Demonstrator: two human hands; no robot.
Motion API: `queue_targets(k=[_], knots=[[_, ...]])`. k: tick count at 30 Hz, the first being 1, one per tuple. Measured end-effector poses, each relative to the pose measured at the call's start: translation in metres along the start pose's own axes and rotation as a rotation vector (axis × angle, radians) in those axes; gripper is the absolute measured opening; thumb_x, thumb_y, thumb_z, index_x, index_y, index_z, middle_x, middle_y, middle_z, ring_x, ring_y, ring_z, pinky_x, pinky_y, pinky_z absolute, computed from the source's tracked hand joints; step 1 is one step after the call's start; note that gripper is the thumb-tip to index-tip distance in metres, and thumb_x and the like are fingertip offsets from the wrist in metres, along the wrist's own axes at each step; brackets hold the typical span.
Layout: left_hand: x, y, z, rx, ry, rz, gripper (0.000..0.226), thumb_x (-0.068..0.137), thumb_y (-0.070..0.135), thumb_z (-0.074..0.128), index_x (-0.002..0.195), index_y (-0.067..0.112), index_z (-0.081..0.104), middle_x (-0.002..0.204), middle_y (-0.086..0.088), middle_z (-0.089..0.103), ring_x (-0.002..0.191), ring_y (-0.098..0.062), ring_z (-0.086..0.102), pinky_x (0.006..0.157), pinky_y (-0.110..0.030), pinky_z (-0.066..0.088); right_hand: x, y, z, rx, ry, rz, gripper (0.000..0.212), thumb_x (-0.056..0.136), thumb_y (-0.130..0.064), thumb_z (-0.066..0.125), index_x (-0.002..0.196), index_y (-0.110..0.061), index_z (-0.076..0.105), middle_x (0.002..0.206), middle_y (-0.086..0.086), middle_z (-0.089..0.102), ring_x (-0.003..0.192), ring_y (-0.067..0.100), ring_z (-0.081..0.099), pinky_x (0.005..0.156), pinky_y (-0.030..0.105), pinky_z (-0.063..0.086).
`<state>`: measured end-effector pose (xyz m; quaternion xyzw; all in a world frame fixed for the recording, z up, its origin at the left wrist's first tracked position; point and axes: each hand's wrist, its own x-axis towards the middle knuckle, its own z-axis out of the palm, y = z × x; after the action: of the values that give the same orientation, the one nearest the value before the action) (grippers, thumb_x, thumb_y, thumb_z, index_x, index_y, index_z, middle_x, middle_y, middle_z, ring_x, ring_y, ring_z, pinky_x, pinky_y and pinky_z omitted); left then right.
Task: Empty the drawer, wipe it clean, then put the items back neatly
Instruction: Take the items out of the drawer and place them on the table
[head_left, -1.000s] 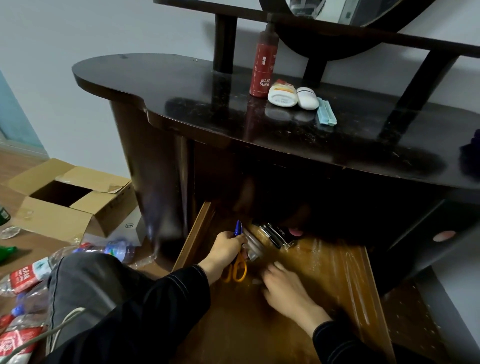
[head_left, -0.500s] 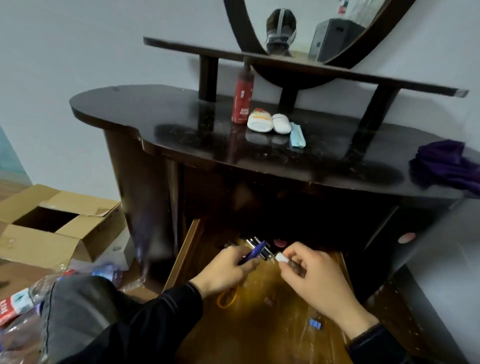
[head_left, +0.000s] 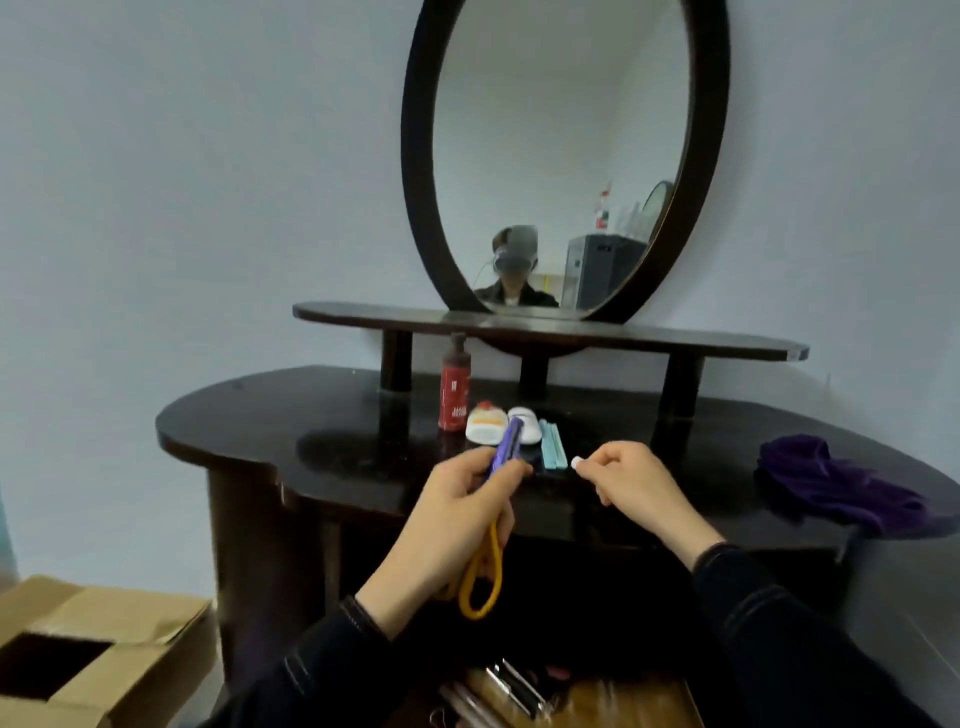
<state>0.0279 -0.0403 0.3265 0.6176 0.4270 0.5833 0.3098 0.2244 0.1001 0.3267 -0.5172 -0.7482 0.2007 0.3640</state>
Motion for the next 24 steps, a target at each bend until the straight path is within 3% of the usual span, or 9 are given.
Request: queue_targets(k=[2, 5, 9, 11, 14, 17, 19, 22, 24], knots=[[0.032, 0.004, -0.006, -0.002, 0.076, -0.042, 0.03, 0.101, 0.029, 0.055, 0.103, 0.0, 0.063, 0.054, -0.009, 0.055, 0.038, -0.012, 0.046, 0.041, -0.021, 0.039, 0.009, 0.004, 0.004, -0.009, 0.018, 0.052, 0.032, 0.085, -0.052, 0.063, 0.078, -0.022, 0.07, 0.057, -0.011, 0.067, 0.058, 0.007, 0.061, 0.075, 0.042, 0.054], [0.07, -0.005, -0.012, -0.023, 0.201, -0.12, 0.027, 0.101, 0.024, 0.053, 0.099, -0.002, 0.061, 0.059, -0.011, 0.049, 0.037, -0.01, 0.042, 0.038, -0.021, 0.036, 0.003, 0.0, 0.006, -0.233, -0.062, -0.036, 0.027, 0.074, -0.068, 0.058, 0.083, -0.044, 0.063, 0.072, -0.023, 0.067, 0.075, 0.0, 0.063, 0.063, 0.027, 0.045], [0.097, -0.027, -0.006, -0.185, 0.246, -0.259, 0.026, 0.099, 0.015, 0.041, 0.102, -0.004, 0.059, 0.056, -0.01, 0.043, 0.04, -0.016, 0.037, 0.04, -0.026, 0.032, -0.002, -0.005, 0.006, -0.322, -0.113, -0.111, 0.039, 0.066, -0.078, 0.055, 0.087, -0.045, 0.06, 0.077, -0.021, 0.065, 0.075, 0.001, 0.06, 0.061, 0.026, 0.039], [0.101, -0.037, -0.004, -0.277, 0.244, -0.307, 0.026, 0.096, 0.014, 0.035, 0.098, 0.0, 0.056, 0.056, -0.009, 0.041, 0.042, -0.017, 0.036, 0.042, -0.025, 0.031, -0.003, -0.003, 0.005, -0.192, -0.098, -0.089, 0.044, 0.068, -0.08, 0.056, 0.087, -0.042, 0.064, 0.077, -0.017, 0.068, 0.071, 0.002, 0.062, 0.062, 0.026, 0.044], [0.103, -0.043, -0.006, -0.355, 0.255, -0.274, 0.017, 0.094, 0.01, 0.039, 0.097, 0.001, 0.053, 0.059, -0.009, 0.046, 0.048, -0.018, 0.041, 0.047, -0.029, 0.033, -0.002, 0.0, 0.003, 0.11, -0.013, -0.063, 0.026, 0.082, -0.06, 0.066, 0.086, -0.035, 0.072, 0.084, -0.016, 0.072, 0.078, -0.001, 0.065, 0.075, 0.027, 0.053], [0.099, -0.043, -0.007, -0.299, 0.232, -0.154, 0.012, 0.1, 0.014, 0.05, 0.108, 0.009, 0.058, 0.07, -0.008, 0.065, 0.058, -0.017, 0.062, 0.053, -0.029, 0.051, -0.005, -0.004, -0.005, 0.481, -0.014, -0.039, 0.022, 0.092, -0.048, 0.066, 0.085, -0.03, 0.076, 0.077, -0.006, 0.07, 0.055, 0.002, 0.053, 0.05, 0.016, 0.041], [0.097, -0.045, -0.007, -0.288, 0.233, -0.099, 0.013, 0.1, 0.023, 0.058, 0.112, 0.018, 0.059, 0.082, -0.004, 0.072, 0.071, -0.019, 0.071, 0.062, -0.033, 0.058, -0.008, -0.005, -0.009, 0.639, -0.075, -0.036, 0.025, 0.094, -0.049, 0.064, 0.09, -0.029, 0.078, 0.075, 0.001, 0.068, 0.047, 0.007, 0.042, 0.041, 0.017, 0.029], [0.096, -0.044, -0.002, -0.259, 0.254, -0.022, 0.021, 0.094, 0.028, 0.067, 0.112, 0.021, 0.06, 0.097, -0.005, 0.073, 0.087, -0.024, 0.074, 0.072, -0.044, 0.061, -0.009, -0.007, -0.011, 0.668, -0.187, -0.052, 0.033, 0.088, -0.055, 0.067, 0.094, -0.025, 0.078, 0.078, 0.005, 0.07, 0.046, 0.009, 0.041, 0.039, 0.019, 0.025], [0.094, -0.041, 0.002, -0.264, 0.228, 0.022, 0.026, 0.091, 0.029, 0.071, 0.112, 0.019, 0.06, 0.1, -0.005, 0.073, 0.09, -0.025, 0.074, 0.07, -0.041, 0.061, -0.007, -0.008, -0.011, 0.633, -0.275, -0.044, 0.038, 0.085, -0.057, 0.069, 0.095, -0.022, 0.077, 0.074, 0.006, 0.067, 0.044, 0.009, 0.04, 0.038, 0.019, 0.024]])
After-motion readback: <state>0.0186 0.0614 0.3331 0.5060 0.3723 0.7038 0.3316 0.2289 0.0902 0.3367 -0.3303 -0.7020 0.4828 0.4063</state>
